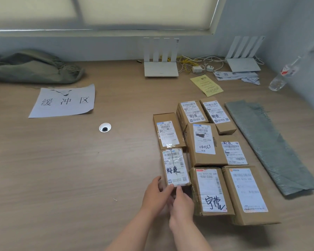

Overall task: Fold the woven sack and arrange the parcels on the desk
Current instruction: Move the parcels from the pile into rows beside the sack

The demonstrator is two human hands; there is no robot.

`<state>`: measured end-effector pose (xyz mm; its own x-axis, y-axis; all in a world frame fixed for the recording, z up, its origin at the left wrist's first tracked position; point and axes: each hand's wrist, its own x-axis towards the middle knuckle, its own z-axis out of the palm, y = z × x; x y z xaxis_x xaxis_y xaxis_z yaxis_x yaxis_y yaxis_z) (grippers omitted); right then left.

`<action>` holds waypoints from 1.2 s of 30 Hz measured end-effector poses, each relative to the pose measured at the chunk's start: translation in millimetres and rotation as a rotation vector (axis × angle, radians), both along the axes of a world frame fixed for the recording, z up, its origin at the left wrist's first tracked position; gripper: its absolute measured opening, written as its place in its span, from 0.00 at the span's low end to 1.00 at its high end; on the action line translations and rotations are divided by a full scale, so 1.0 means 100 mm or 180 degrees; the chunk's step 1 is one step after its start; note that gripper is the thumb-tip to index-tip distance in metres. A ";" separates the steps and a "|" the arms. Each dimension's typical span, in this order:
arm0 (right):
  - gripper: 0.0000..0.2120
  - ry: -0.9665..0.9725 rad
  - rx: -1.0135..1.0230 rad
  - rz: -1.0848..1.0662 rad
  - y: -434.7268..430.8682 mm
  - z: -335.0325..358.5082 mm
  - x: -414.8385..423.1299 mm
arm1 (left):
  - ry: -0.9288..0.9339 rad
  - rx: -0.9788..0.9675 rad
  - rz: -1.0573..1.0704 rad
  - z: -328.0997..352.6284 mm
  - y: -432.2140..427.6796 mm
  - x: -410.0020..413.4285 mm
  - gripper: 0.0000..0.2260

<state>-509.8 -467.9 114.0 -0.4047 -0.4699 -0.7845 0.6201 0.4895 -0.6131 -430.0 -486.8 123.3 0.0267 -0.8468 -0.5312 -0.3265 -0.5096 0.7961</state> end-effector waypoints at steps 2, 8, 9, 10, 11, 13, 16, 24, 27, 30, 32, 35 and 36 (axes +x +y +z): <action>0.13 0.0454 0.0029 -0.0038 0.08 0.09 0.03 | 0.0067 0.0006 0.0221 0.05 0.07 0.13 0.26; 0.07 0.0931 -0.0983 0.0870 0.18 0.57 0.32 | 0.0396 -0.0334 0.0685 0.45 0.30 0.81 0.19; 0.08 0.0959 -0.1149 0.1115 0.19 0.65 0.40 | 0.0403 -0.0452 0.0729 0.54 0.34 0.95 0.19; 0.10 0.1004 -0.1299 0.1353 0.19 0.71 0.48 | 0.0389 -0.0541 0.0768 0.63 0.38 1.09 0.19; 0.12 0.1041 -0.1434 0.1559 0.20 0.77 0.58 | 0.0376 -0.0633 0.0798 0.72 0.43 1.23 0.20; 0.14 0.1054 -0.1642 0.1866 0.20 0.90 0.81 | 0.0318 -0.0794 0.0859 0.88 0.53 1.52 0.22; 0.16 0.0955 -0.1784 0.2100 0.25 1.06 1.25 | 0.0212 -0.1000 0.0968 1.05 0.71 2.01 0.23; 0.18 0.0694 -0.1976 0.2606 0.55 1.37 2.68 | -0.0067 -0.1274 0.1343 1.32 1.24 3.50 0.23; 0.18 0.0619 -0.2004 0.2752 0.62 1.44 3.23 | -0.0169 -0.1327 0.1473 1.36 1.40 4.11 0.23; 0.19 0.0603 -0.2013 0.2884 0.67 1.48 3.76 | -0.0170 -0.1342 0.1659 1.38 1.51 4.69 0.23; 0.20 0.0620 -0.2011 0.2953 0.68 1.51 4.10 | -0.0124 -0.1356 0.1775 1.40 1.57 5.03 0.23; 0.20 0.0642 -0.2015 0.3040 0.66 1.50 4.54 | -0.0121 -0.1311 0.1957 1.38 1.62 5.46 0.22; 0.20 0.0646 -0.2002 0.3077 0.64 1.49 4.67 | -0.0148 -0.1281 0.2014 1.36 1.63 5.59 0.22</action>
<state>-42.3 -403.4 262.9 0.2425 -0.9329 -0.2663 0.0185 0.2789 -0.9601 129.4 -323.9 259.0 0.5878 -0.7909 -0.1703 -0.1056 -0.2836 0.9531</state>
